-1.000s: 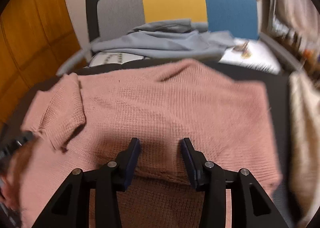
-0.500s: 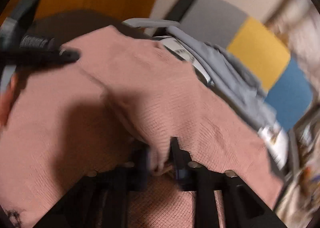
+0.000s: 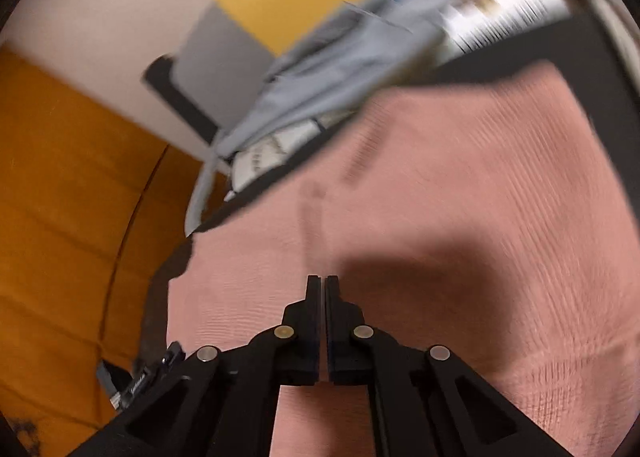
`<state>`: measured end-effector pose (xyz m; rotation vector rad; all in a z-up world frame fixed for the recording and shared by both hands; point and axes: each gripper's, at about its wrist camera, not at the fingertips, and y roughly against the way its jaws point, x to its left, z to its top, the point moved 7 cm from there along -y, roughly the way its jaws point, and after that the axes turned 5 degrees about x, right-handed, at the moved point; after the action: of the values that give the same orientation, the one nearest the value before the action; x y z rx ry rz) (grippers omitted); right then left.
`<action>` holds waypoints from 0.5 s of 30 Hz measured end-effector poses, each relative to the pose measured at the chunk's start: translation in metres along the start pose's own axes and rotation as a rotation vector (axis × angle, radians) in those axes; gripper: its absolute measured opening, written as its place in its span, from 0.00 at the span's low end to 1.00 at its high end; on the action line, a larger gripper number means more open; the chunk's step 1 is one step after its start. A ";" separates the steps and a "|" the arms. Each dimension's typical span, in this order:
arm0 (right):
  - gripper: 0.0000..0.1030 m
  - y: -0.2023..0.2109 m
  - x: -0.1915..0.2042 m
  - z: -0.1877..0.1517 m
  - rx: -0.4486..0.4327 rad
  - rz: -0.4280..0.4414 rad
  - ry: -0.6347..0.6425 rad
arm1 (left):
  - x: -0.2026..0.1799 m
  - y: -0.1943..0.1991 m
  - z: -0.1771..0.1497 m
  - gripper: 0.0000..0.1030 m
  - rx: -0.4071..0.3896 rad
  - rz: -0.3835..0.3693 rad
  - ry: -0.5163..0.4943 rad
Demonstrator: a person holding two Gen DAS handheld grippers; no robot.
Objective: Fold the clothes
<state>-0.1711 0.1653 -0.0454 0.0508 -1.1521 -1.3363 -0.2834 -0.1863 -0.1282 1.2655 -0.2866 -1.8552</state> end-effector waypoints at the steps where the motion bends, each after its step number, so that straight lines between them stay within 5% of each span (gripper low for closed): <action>1: 0.03 -0.002 -0.003 0.000 0.000 0.011 -0.024 | 0.000 0.000 0.000 0.21 -0.001 -0.004 0.002; 3: 0.08 -0.007 -0.010 -0.001 0.000 0.032 -0.071 | 0.001 0.000 0.000 0.21 -0.003 -0.010 0.006; 5: 0.26 -0.011 -0.016 -0.002 0.000 0.053 -0.119 | 0.001 0.001 0.000 0.21 -0.005 -0.014 0.007; 6: 0.45 -0.013 -0.020 -0.002 0.000 0.064 -0.142 | 0.002 0.001 0.000 0.21 -0.006 -0.015 0.007; 8: 0.51 -0.018 -0.026 -0.002 0.000 0.085 -0.190 | 0.002 0.001 0.000 0.21 -0.009 -0.017 0.006; 11: 0.51 -0.024 -0.032 -0.002 0.004 0.110 -0.238 | 0.001 0.001 -0.001 0.21 -0.013 -0.020 0.004; 12: 0.44 -0.027 -0.027 0.001 0.011 0.098 -0.211 | 0.001 0.002 -0.001 0.21 -0.015 -0.022 0.004; 13: 0.14 -0.033 -0.021 0.003 0.030 0.053 -0.169 | 0.001 0.002 -0.001 0.21 -0.016 -0.024 0.005; 15: 0.06 -0.043 -0.016 0.006 0.074 0.004 -0.144 | 0.001 0.002 -0.001 0.21 -0.017 -0.029 0.007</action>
<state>-0.2031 0.1674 -0.0791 0.0062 -1.3229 -1.3100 -0.2820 -0.1876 -0.1279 1.2705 -0.2488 -1.8736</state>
